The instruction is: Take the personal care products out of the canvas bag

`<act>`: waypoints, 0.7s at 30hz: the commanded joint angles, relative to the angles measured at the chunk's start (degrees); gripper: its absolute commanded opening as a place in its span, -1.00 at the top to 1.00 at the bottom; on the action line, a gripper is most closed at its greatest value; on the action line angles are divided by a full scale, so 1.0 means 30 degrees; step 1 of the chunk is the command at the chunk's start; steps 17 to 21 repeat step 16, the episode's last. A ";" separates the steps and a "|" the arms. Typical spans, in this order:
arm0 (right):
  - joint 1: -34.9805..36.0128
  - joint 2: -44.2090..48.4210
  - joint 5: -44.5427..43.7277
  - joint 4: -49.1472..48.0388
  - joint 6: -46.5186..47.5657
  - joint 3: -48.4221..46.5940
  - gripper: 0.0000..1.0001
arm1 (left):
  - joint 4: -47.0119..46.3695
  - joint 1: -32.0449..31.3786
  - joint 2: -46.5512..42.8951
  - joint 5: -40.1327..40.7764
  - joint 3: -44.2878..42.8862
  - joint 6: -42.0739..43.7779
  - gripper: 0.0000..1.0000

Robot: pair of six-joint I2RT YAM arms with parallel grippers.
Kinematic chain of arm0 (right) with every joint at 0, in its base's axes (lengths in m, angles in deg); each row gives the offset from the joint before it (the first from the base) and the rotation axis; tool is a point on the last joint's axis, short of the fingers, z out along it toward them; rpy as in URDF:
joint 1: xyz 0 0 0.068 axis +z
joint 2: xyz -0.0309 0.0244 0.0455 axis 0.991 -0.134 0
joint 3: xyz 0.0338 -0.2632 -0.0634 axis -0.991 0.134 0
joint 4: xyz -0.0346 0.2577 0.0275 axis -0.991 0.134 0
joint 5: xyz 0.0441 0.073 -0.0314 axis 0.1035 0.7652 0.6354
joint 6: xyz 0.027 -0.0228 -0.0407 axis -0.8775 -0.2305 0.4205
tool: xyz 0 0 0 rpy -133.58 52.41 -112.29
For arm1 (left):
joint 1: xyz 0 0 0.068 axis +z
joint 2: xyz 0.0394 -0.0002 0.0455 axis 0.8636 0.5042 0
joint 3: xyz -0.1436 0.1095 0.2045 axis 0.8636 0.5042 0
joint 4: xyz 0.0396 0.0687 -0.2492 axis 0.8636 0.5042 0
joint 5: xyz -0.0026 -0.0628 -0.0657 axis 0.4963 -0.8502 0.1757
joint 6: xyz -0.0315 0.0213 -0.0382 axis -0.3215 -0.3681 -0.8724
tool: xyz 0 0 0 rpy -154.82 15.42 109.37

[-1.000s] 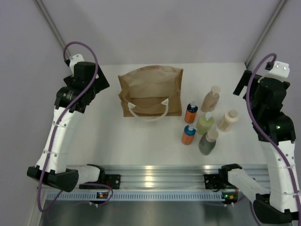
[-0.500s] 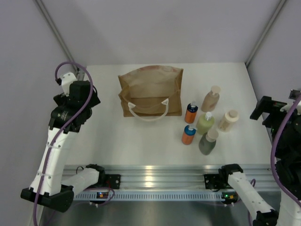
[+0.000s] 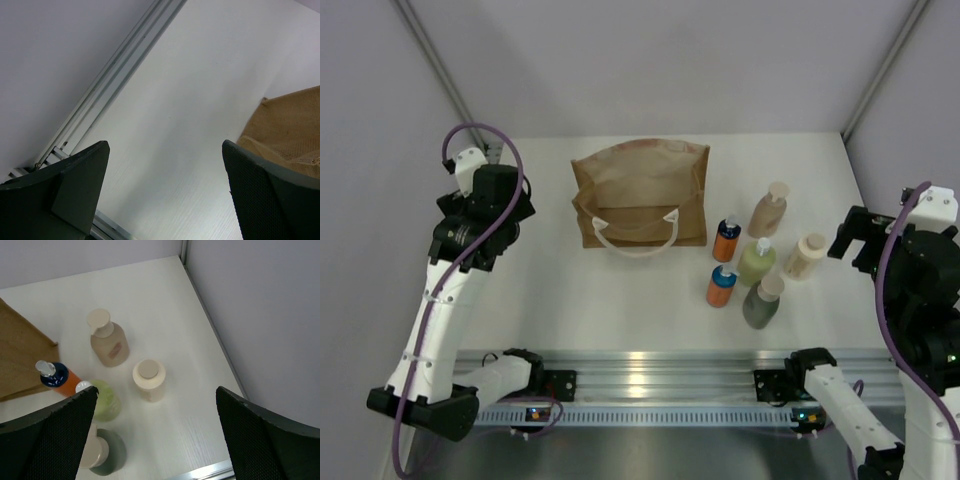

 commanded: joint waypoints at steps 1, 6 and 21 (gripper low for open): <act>0.0180 0.0027 0.0058 -0.0427 -0.0695 0.0068 -0.99 | -0.0419 -0.0133 -0.0040 0.0370 -0.0561 0.0405 -0.97; 0.0209 -0.0560 -0.0644 -0.0457 -0.0959 -0.0077 -0.99 | -0.0419 -0.0221 -0.0450 0.0633 -0.0326 0.0493 -0.97; 0.0180 -0.0678 -0.1056 -0.1306 -0.0607 -0.0254 -0.99 | -0.0418 -0.0250 -0.0480 0.0809 -0.0325 0.0669 -0.97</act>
